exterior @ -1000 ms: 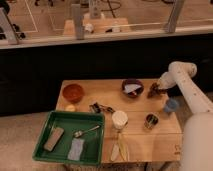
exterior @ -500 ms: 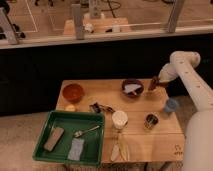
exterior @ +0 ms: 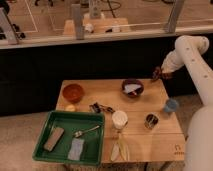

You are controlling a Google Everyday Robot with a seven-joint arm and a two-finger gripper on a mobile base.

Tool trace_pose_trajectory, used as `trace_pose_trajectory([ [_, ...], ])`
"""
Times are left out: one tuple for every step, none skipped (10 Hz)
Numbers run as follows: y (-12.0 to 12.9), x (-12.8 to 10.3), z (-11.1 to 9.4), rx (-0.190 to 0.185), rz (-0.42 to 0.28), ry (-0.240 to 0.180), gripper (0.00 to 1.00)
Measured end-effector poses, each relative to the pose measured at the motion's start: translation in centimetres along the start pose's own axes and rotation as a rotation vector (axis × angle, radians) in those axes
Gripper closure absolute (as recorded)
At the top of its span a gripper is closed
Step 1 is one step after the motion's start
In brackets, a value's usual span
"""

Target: Place grapes in table surface

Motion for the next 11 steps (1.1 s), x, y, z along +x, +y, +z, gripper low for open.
trace_pose_trajectory([
  [0.0,0.0,-0.6,0.002,0.007,-0.017,1.00],
  [0.2,0.1,-0.7,-0.003,0.018,-0.035,1.00],
  [0.5,0.2,-0.5,-0.014,0.028,-0.046,1.00],
  [1.5,0.4,0.6,-0.041,0.042,-0.060,1.00],
  [2.4,0.5,1.6,-0.064,0.053,-0.069,1.00],
  [3.3,0.7,2.6,-0.085,0.062,-0.076,1.00],
  [4.4,0.9,3.5,-0.113,0.083,-0.080,1.00],
  [4.9,0.9,3.8,-0.123,0.090,-0.078,1.00],
  [5.6,0.8,4.4,-0.131,0.097,-0.076,1.00],
  [6.2,0.7,5.1,-0.137,0.102,-0.075,1.00],
  [7.0,0.5,6.0,-0.143,0.103,-0.076,1.00],
])
